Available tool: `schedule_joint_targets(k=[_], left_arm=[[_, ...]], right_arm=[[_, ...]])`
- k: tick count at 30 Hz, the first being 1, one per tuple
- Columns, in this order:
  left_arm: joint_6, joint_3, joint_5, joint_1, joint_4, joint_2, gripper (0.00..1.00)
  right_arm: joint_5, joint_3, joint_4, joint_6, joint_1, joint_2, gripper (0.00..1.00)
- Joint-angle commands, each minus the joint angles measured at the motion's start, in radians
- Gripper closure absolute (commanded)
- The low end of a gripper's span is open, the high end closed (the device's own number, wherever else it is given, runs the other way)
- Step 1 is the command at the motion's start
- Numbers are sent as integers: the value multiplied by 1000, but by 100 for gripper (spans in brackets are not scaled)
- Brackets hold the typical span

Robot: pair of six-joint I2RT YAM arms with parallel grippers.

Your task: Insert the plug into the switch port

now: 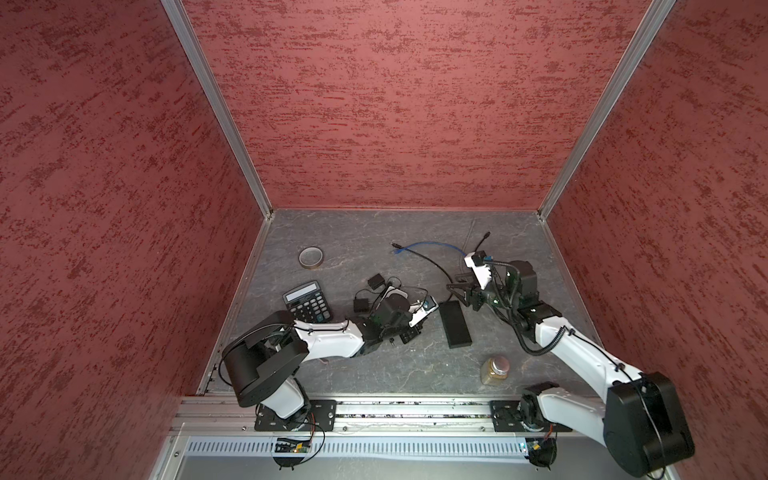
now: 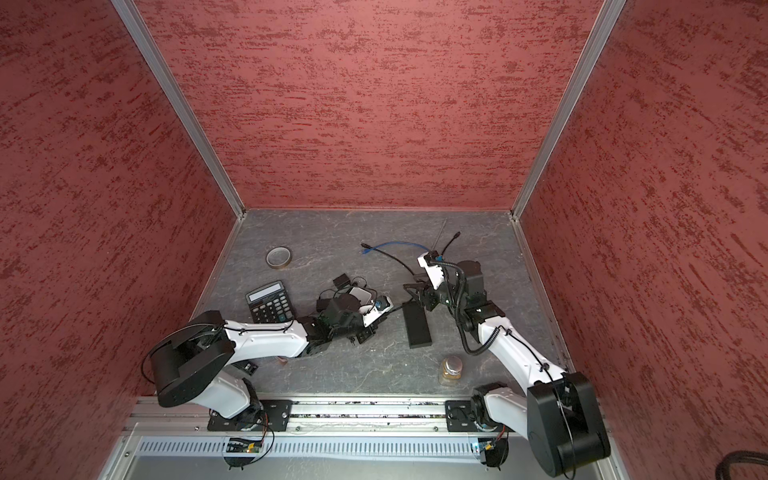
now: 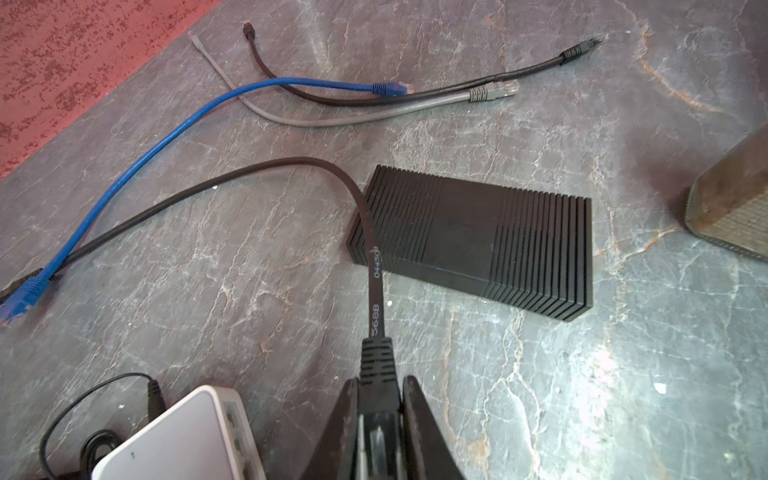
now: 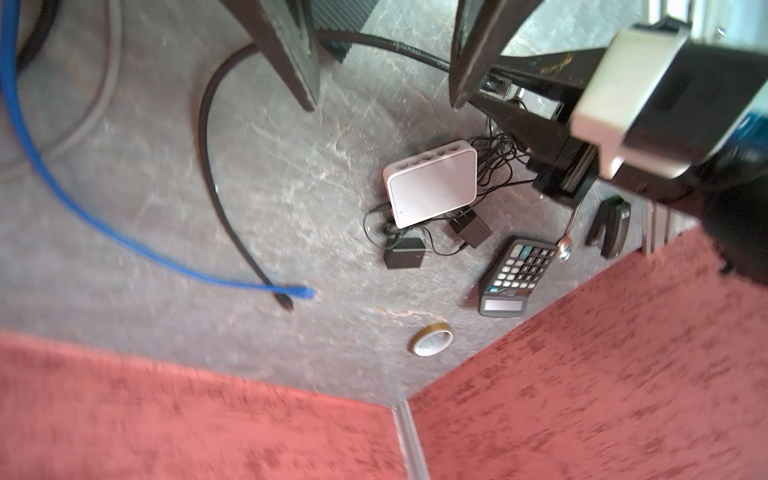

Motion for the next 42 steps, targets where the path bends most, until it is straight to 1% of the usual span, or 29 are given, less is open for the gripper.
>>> schedule_joint_targets(k=[1, 3, 5, 6, 10, 15, 18, 20, 24, 27, 30, 32, 37, 42], left_arm=[[29, -12, -5, 10, 15, -22, 80], [35, -16, -17, 10, 16, -30, 82], [40, -20, -29, 10, 15, -41, 90], [42, -22, -36, 10, 12, -45, 91], [50, -24, -49, 12, -3, -64, 91], [61, -18, -46, 12, -36, -86, 94], [76, -21, -36, 9, -57, -104, 94], [82, -14, -30, 10, -81, -120, 94], [92, -5, 0, 10, -125, -162, 94], [94, -4, 18, 8, -143, -187, 94], [92, -1, 32, 7, -157, -205, 94], [93, 1, 38, 5, -165, -212, 94], [93, 6, 52, 1, -174, -218, 94], [96, 7, 54, -2, -175, -220, 94]], right_arm=[[-104, -29, 149, -158, 17, 6, 46], [-136, -26, 151, -183, 27, 34, 46], [-163, -22, 149, -202, 36, 69, 46], [-166, -20, 144, -214, 41, 88, 47], [-172, -21, 167, -222, 52, 150, 49], [-189, -20, 189, -234, 59, 196, 49], [-223, -6, 155, -301, 64, 203, 49], [-243, -11, 143, -377, 70, 195, 49], [-269, -24, 79, -631, 87, 171, 47], [-281, 4, -9, -748, 95, 174, 47], [-294, 41, -83, -808, 111, 201, 50], [-297, 58, -107, -824, 125, 221, 53], [-299, 90, -139, -845, 154, 265, 56], [-328, 106, -146, -854, 174, 292, 59]])
